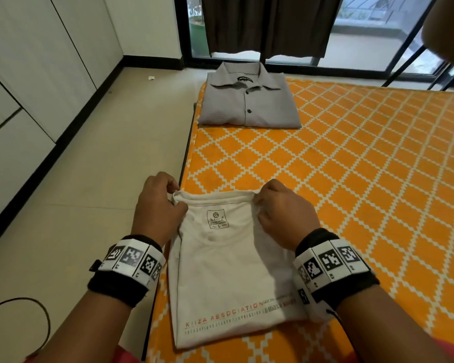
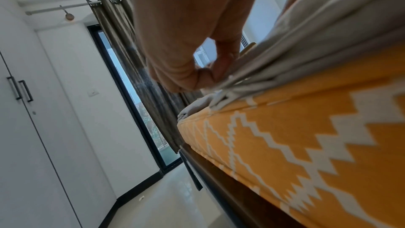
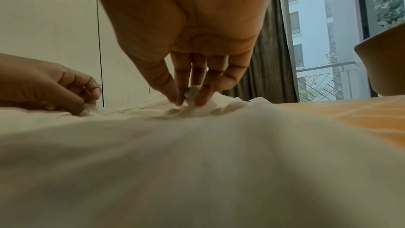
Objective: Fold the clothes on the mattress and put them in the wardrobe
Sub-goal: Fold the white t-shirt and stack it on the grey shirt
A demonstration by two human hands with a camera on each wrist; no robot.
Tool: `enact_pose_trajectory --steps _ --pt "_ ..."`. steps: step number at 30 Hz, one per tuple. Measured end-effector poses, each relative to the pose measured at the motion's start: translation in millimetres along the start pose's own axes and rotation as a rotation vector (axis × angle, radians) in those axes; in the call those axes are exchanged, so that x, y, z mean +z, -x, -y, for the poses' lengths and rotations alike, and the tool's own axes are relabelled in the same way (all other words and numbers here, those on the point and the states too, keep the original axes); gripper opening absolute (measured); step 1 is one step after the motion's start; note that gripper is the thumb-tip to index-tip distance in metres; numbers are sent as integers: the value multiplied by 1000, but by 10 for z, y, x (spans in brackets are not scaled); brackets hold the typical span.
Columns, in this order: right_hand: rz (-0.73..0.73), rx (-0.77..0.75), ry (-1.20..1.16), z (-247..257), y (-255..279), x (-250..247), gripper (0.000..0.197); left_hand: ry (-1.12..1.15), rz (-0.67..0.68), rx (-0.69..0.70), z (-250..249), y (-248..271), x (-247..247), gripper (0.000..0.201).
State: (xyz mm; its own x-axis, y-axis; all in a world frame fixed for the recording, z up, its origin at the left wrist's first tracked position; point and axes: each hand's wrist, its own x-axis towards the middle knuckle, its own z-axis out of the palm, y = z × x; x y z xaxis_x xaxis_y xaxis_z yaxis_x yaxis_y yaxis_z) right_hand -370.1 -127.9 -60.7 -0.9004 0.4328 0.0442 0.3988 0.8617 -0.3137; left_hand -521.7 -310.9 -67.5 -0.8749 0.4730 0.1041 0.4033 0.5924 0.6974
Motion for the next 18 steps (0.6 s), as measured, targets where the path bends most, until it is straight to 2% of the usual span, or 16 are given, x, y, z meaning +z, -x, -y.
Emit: enact_pose_trajectory --steps 3,6,8,12,18 --pt "-178 18 -134 -20 -13 -70 12 12 -55 -23 -17 -25 5 32" --pt "-290 25 -222 -50 -44 -40 10 51 -75 -70 -31 -40 29 26" --pt "-296 28 -230 -79 -50 -13 9 61 -47 -96 -16 -45 36 22" --pt "-305 13 -244 -88 -47 14 11 90 52 -84 61 -33 49 26" --pt "-361 -39 -256 -83 -59 48 19 128 -120 -38 59 -50 73 21"
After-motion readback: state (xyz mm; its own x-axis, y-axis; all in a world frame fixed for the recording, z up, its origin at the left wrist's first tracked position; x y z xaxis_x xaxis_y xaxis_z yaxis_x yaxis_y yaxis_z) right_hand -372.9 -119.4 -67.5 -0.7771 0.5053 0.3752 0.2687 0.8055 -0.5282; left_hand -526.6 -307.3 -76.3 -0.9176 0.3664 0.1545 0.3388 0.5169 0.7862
